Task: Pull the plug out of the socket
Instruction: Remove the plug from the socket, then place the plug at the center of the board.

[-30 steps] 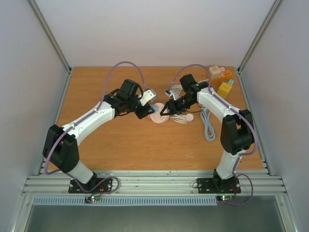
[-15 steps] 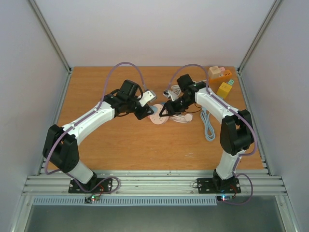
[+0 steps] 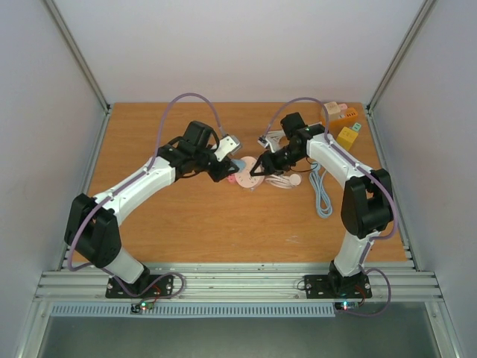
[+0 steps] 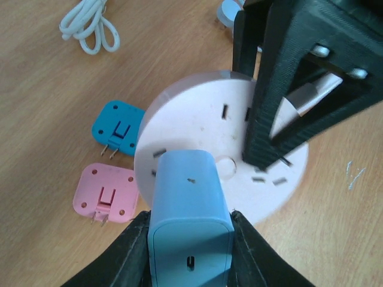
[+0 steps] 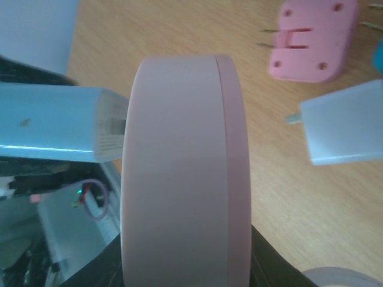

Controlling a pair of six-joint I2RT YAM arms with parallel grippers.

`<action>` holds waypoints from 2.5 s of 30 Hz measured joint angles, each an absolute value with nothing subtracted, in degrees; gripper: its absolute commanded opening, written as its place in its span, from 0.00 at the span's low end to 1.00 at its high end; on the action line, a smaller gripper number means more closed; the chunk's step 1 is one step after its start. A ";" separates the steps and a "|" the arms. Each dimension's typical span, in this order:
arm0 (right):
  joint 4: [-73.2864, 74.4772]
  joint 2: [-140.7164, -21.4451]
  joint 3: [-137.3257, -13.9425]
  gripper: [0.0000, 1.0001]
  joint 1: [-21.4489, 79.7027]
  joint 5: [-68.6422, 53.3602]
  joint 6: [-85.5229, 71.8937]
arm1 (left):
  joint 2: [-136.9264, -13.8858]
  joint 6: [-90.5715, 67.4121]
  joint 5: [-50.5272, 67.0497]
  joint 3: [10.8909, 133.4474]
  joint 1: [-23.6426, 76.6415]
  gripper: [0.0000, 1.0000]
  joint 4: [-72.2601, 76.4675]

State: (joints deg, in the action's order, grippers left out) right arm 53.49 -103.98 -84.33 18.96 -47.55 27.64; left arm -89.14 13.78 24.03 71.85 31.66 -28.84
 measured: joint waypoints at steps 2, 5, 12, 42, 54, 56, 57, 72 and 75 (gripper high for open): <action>53.34 -103.98 -84.33 0.01 18.94 -45.84 27.35 | -89.08 13.45 24.25 71.83 31.44 0.01 -29.21; 53.12 -104.03 -84.25 0.01 18.28 -42.50 27.00 | -88.44 13.04 24.53 71.81 31.18 0.00 -30.33; 52.90 -104.03 -84.25 0.01 17.98 -38.41 27.03 | -87.66 12.43 24.62 71.83 30.94 0.00 -30.72; 46.35 -97.19 -80.47 0.01 11.20 -31.73 23.35 | -111.00 12.36 29.63 83.94 21.28 0.05 -37.63; 45.41 -97.19 -79.92 0.01 11.20 -34.68 23.03 | -119.83 7.44 31.18 90.24 19.70 0.12 -36.29; 45.43 -97.19 -79.85 0.01 11.20 -34.89 23.00 | -120.16 5.98 32.12 90.39 18.72 0.12 -35.48; 45.39 -97.21 -79.79 0.01 11.20 -35.00 23.00 | -120.40 5.39 32.47 90.59 18.26 0.12 -35.18; 45.39 -97.21 -79.61 0.01 11.20 -36.32 22.98 | -125.51 1.17 34.37 93.47 16.80 0.70 -33.67; 45.39 -97.21 -79.59 0.01 11.20 -36.99 22.98 | -125.54 0.93 34.35 93.51 16.80 0.86 -33.85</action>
State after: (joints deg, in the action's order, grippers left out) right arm 45.39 -97.21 -79.59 11.20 -36.99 22.98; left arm -125.54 0.93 34.35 93.51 16.80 -33.85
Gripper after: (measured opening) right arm 0.319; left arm 0.731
